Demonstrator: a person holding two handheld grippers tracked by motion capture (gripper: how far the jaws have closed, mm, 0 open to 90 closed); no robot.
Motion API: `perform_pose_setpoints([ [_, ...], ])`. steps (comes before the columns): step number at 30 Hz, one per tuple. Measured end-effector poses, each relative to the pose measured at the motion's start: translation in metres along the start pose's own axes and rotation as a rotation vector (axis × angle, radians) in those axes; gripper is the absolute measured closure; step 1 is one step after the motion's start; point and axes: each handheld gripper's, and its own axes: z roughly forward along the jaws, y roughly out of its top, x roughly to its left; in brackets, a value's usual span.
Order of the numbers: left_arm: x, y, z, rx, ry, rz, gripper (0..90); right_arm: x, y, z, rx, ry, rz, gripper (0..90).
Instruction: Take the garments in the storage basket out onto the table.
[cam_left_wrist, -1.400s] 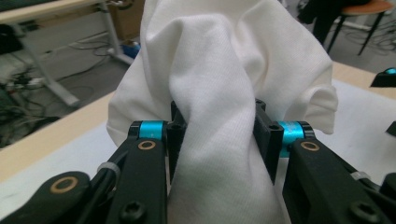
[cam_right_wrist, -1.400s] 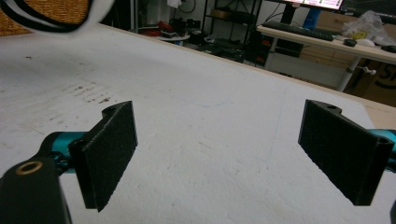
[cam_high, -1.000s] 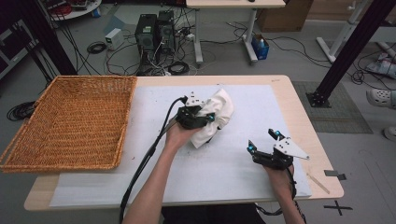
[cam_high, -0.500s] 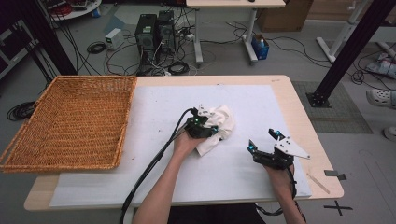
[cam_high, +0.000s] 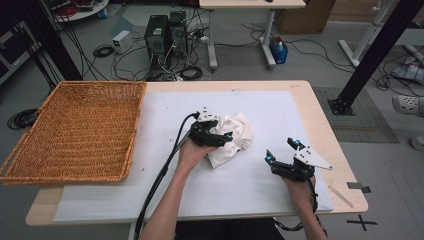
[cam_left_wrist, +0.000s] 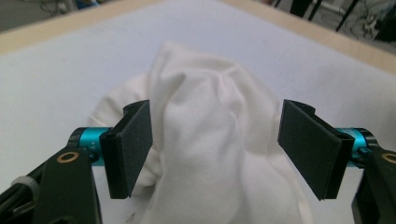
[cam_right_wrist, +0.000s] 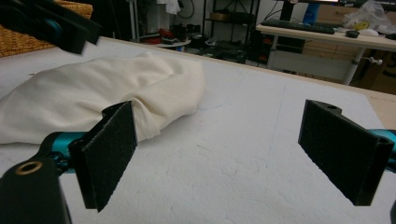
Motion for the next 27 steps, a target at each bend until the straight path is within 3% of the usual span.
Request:
perform_pose_setpoints([
  [5, 0.008, -0.018, -0.035, -0.052, 0.076, -0.038, 26.4, 0.000, 0.000, 0.000, 0.000, -0.004, 0.007, 11.4],
  [6, 0.008, -0.018, -0.035, -0.052, 0.076, -0.038, 26.4, 0.000, 0.000, 0.000, 0.000, -0.004, 0.007, 11.4],
  [9, 0.014, -0.038, -0.059, -0.089, 0.137, -0.082, 26.4, -0.001, 0.000, 0.000, -0.002, -0.004, 0.010, 11.3],
  [10, 0.014, -0.038, -0.059, -0.089, 0.137, -0.082, 26.4, -0.001, 0.000, 0.000, -0.002, -0.005, 0.010, 11.3],
  [11, 0.015, -0.044, -0.071, -0.121, 0.170, -0.086, 26.4, -0.001, 0.000, 0.000, 0.000, -0.007, 0.012, 11.3],
  [12, 0.015, -0.044, -0.071, -0.121, 0.170, -0.086, 26.4, -0.001, 0.000, 0.000, 0.000, -0.007, 0.013, 11.3],
  [13, 0.016, -0.050, -0.082, -0.152, 0.204, -0.066, 26.4, -0.001, 0.000, 0.000, -0.001, -0.008, 0.013, 11.3],
  [15, 0.016, -0.055, -0.091, -0.184, 0.234, -0.071, 26.4, -0.001, 0.000, 0.000, 0.000, -0.007, 0.019, 11.4],
  [17, 0.017, -0.059, -0.098, -0.208, 0.242, -0.087, 26.4, -0.001, 0.000, 0.000, 0.000, -0.005, 0.018, 11.4],
  [27, 0.011, -0.068, -0.107, -0.204, 0.236, -0.090, 26.6, 0.000, 0.000, 0.000, 0.006, -0.003, 0.015, 11.4],
])
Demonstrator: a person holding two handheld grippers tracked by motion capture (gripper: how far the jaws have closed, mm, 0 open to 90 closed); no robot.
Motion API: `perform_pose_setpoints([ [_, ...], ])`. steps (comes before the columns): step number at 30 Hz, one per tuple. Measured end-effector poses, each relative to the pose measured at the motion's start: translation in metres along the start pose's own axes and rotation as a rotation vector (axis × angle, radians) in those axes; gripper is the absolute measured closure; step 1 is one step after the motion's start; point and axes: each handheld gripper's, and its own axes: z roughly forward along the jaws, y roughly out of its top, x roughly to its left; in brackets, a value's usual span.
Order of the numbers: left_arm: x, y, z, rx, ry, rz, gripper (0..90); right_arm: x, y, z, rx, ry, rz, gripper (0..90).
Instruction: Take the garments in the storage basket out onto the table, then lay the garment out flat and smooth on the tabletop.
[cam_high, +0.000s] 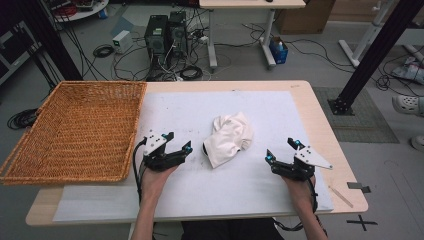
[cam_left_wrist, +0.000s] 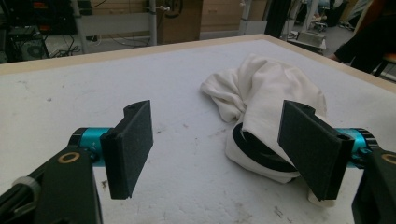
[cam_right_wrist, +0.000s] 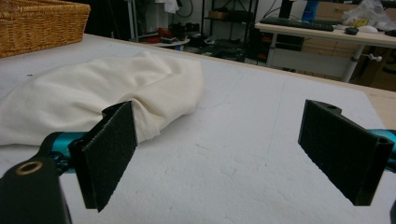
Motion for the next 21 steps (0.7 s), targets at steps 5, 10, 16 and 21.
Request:
perform_pose_setpoints([
  [5, -0.003, 0.004, 0.003, 0.011, -0.016, 0.009, 26.7, 0.000, 0.001, 0.002, 0.019, 0.009, -0.006, 11.4],
  [10, -0.004, 0.012, 0.006, 0.035, -0.034, 0.034, 28.5, 0.005, 0.004, 0.009, 0.093, 0.026, -0.068, 15.6],
  [16, 0.004, 0.014, 0.009, 0.039, -0.048, 0.003, 30.9, 0.009, 0.011, 0.029, 0.246, 0.143, -0.102, 27.2],
  [21, 0.003, 0.018, 0.020, 0.051, -0.049, 0.002, 31.3, 0.020, 0.040, 0.060, 0.301, 0.252, -0.080, 33.6],
])
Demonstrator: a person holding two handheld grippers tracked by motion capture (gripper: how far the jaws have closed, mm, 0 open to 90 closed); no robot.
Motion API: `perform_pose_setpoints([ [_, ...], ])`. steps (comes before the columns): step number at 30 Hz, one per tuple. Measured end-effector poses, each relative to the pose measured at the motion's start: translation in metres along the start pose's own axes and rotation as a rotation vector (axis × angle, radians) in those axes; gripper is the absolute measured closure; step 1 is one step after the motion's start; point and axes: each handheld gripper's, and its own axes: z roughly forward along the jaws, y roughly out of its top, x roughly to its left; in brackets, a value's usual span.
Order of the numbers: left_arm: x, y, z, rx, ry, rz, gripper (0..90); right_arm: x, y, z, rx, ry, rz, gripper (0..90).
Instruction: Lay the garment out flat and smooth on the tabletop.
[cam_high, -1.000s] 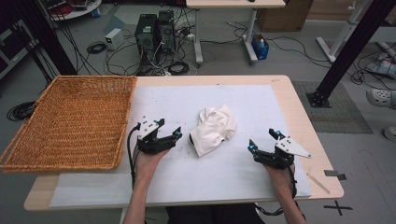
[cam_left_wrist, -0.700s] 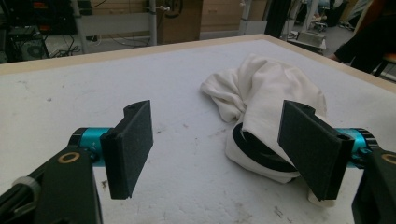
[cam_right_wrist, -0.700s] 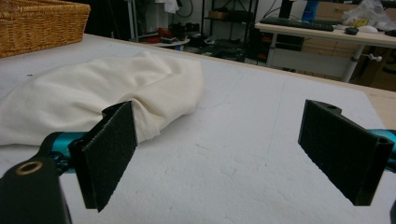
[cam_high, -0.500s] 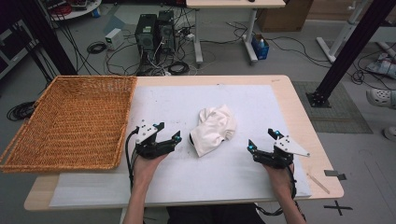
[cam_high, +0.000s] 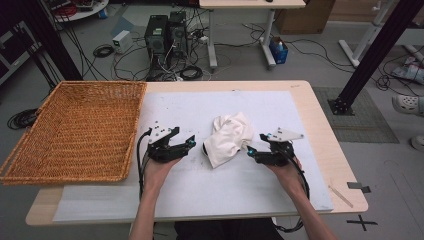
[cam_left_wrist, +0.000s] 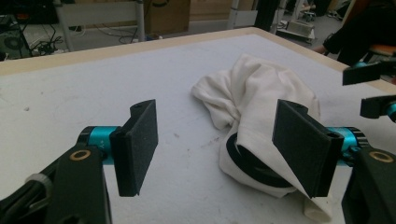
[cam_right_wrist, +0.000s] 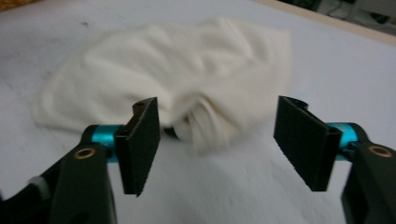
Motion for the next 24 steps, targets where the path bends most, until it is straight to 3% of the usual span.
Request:
perform_pose_setpoints([
  [2, -0.001, 0.001, 0.002, -0.001, -0.001, 0.001, 31.5, 0.003, 0.015, 0.014, 0.010, 0.020, -0.034, 36.1],
  [4, -0.002, 0.003, 0.005, -0.004, 0.000, -0.004, 31.5, 0.002, 0.022, 0.032, 0.040, 0.063, -0.028, 40.6],
  [5, -0.002, 0.003, 0.005, -0.004, 0.000, -0.004, 31.6, 0.002, 0.022, 0.032, 0.040, 0.063, -0.028, 40.6],
  [6, -0.002, 0.003, 0.006, 0.004, 0.003, -0.004, 31.7, 0.003, 0.022, 0.052, 0.113, 0.082, -0.022, 48.0],
  [7, -0.002, 0.003, 0.006, 0.005, 0.007, -0.009, 31.7, 0.003, 0.020, 0.059, 0.148, 0.088, -0.031, 55.9],
  [9, 0.000, 0.003, 0.006, 0.015, 0.011, -0.009, 31.7, 0.003, 0.016, 0.066, 0.171, 0.084, -0.045, 67.9],
  [11, 0.001, 0.002, 0.006, 0.021, 0.018, -0.011, 31.7, -0.002, 0.018, 0.061, 0.162, 0.090, -0.032, 79.2],
  [13, 0.002, 0.002, 0.005, 0.018, 0.018, -0.011, 31.7, -0.009, 0.019, 0.051, 0.150, 0.075, -0.020, 80.7],
  [16, 0.002, 0.003, 0.004, 0.015, 0.019, -0.006, 31.7, -0.020, 0.014, 0.029, 0.094, 0.033, 0.044, 80.8],
  [18, 0.002, 0.002, 0.005, 0.021, 0.016, -0.003, 31.8, -0.026, 0.007, 0.010, 0.070, -0.024, 0.070, 80.9],
  [21, 0.001, 0.001, 0.010, 0.031, -0.001, -0.008, 31.7, -0.038, -0.011, -0.008, 0.110, -0.121, 0.091, 80.6],
  [22, 0.001, 0.001, 0.010, 0.031, -0.001, -0.008, 31.8, -0.038, -0.011, -0.008, 0.110, -0.121, 0.091, 80.6],
  [23, -0.001, 0.001, 0.016, 0.040, -0.020, -0.010, 31.8, -0.045, -0.021, -0.014, 0.110, -0.123, 0.136, 75.3],
  [24, -0.002, 0.001, 0.018, 0.043, -0.031, -0.009, 31.7, -0.046, -0.022, -0.017, 0.101, -0.114, 0.147, 69.6],
])
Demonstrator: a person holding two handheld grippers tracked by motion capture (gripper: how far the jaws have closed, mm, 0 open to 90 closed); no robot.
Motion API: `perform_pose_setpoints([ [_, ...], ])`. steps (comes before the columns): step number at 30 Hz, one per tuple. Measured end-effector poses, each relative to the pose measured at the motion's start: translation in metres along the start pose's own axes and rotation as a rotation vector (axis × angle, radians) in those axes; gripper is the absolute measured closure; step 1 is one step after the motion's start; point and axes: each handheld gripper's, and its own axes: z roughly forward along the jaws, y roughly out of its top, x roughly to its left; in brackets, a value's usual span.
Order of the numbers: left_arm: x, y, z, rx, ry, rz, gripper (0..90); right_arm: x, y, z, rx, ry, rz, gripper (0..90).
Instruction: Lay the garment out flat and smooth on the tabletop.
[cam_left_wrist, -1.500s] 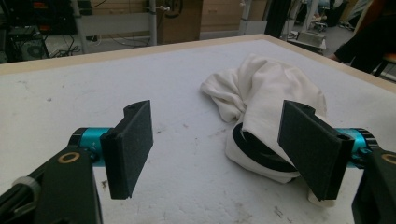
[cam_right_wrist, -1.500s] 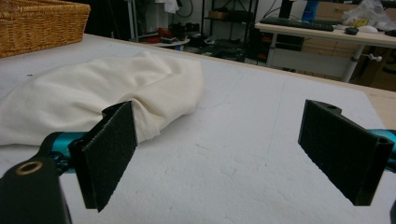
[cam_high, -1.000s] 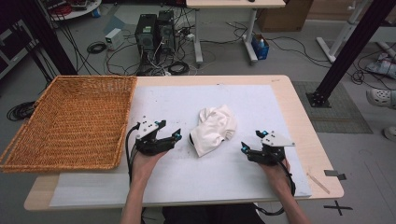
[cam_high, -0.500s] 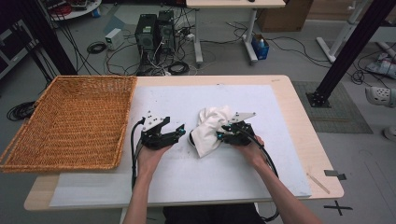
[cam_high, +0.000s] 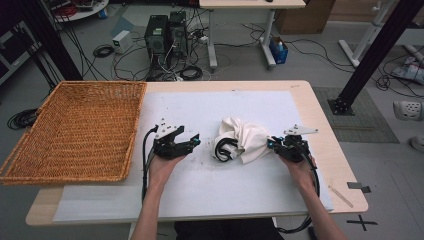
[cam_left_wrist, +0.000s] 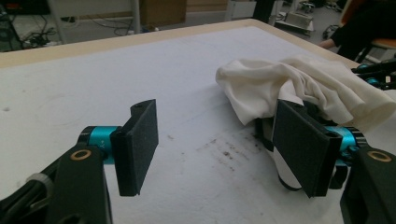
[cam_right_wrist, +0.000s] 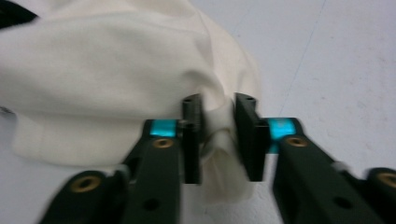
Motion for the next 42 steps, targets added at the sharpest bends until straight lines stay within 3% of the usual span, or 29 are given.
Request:
perform_pose_setpoints([
  [2, -0.004, 0.000, 0.005, 0.006, -0.014, 0.007, 31.8, 0.003, 0.002, -0.007, -0.051, 0.043, 0.014, 56.9],
  [3, -0.004, 0.000, 0.005, 0.006, -0.014, 0.007, 31.8, 0.003, 0.002, -0.007, -0.051, 0.043, 0.014, 56.9],
  [4, -0.006, 0.000, 0.008, 0.007, -0.011, 0.016, 31.8, 0.007, 0.005, -0.010, -0.086, 0.075, 0.002, 53.9],
  [5, -0.008, 0.001, 0.010, 0.005, -0.013, 0.015, 31.8, 0.022, 0.017, -0.015, -0.138, 0.119, -0.063, 50.3],
  [7, -0.008, 0.001, 0.010, 0.003, -0.013, 0.009, 31.9, 0.034, 0.028, -0.012, -0.143, 0.154, -0.112, 46.9],
  [9, -0.007, 0.001, 0.009, 0.006, -0.012, 0.001, 31.9, 0.046, 0.040, 0.004, -0.092, 0.209, -0.141, 45.6],
  [10, -0.006, 0.001, 0.008, 0.004, -0.010, -0.001, 31.9, 0.048, 0.042, 0.012, -0.066, 0.217, -0.149, 47.1],
  [11, -0.006, 0.002, 0.007, 0.004, -0.010, -0.001, 31.9, 0.049, 0.042, 0.023, -0.020, 0.234, -0.155, 54.6],
  [14, -0.005, 0.002, 0.004, 0.006, -0.011, -0.001, 31.9, 0.051, 0.036, 0.046, 0.081, 0.263, -0.182, 84.6],
  [16, -0.005, 0.002, 0.004, 0.007, -0.015, -0.003, 31.9, 0.050, 0.035, 0.047, 0.085, 0.236, -0.201, 87.5],
  [17, -0.006, 0.001, 0.008, 0.017, -0.026, -0.014, 32.1, 0.037, 0.039, 0.042, 0.040, 0.175, -0.176, 88.7],
  [20, -0.012, -0.002, 0.020, 0.049, -0.065, -0.030, 35.2, 0.008, 0.040, 0.032, -0.014, 0.073, -0.060, 88.9],
  [21, -0.015, -0.003, 0.025, 0.059, -0.077, -0.028, 35.2, -0.002, 0.039, 0.030, -0.010, 0.026, -0.031, 89.0],
  [22, -0.015, -0.003, 0.025, 0.059, -0.077, -0.028, 35.6, -0.002, 0.039, 0.030, -0.010, 0.026, -0.031, 89.0],
  [23, -0.019, -0.004, 0.033, 0.076, -0.094, -0.025, 36.9, -0.020, 0.033, 0.028, 0.018, -0.043, 0.011, 86.6],
  [25, -0.027, -0.006, 0.049, 0.124, -0.097, -0.010, 36.8, -0.029, 0.029, 0.025, 0.012, -0.017, 0.065, 72.8],
  [27, -0.031, -0.007, 0.059, 0.152, -0.114, -0.001, 38.0, -0.028, 0.028, 0.019, -0.021, 0.056, 0.093, 64.9],
  [28, -0.031, -0.007, 0.059, 0.152, -0.114, -0.001, 43.1, -0.023, 0.030, 0.017, -0.035, 0.079, 0.069, 59.6],
  [29, -0.034, -0.010, 0.067, 0.214, -0.105, 0.027, 48.6, -0.016, 0.033, 0.014, -0.054, 0.114, 0.048, 54.3],
  [30, -0.034, -0.010, 0.067, 0.214, -0.105, 0.027, 53.6, -0.011, 0.035, 0.014, -0.068, 0.139, 0.033, 52.0],
  [32, -0.032, -0.013, 0.070, 0.246, -0.091, 0.077, 72.3, 0.001, 0.039, 0.015, -0.082, 0.162, -0.010, 50.9],
  [34, -0.030, -0.012, 0.068, 0.233, -0.072, 0.091, 82.6, 0.009, 0.042, 0.020, -0.074, 0.184, -0.043, 50.4],
  [35, -0.022, -0.007, 0.061, 0.191, -0.030, 0.086, 83.9, 0.014, 0.043, 0.022, -0.059, 0.194, -0.062, 50.2],
  [38, -0.008, -0.003, 0.051, 0.164, 0.007, 0.069, 84.5, 0.025, 0.044, 0.026, -0.056, 0.230, -0.112, 50.2],
  [39, -0.005, -0.003, 0.049, 0.168, 0.005, 0.071, 84.6, 0.029, 0.044, 0.031, -0.041, 0.240, -0.138, 53.6],
  [42, -0.001, -0.003, 0.043, 0.208, -0.002, 0.108, 84.7, 0.035, 0.043, 0.049, 0.025, 0.247, -0.167, 79.8],
])
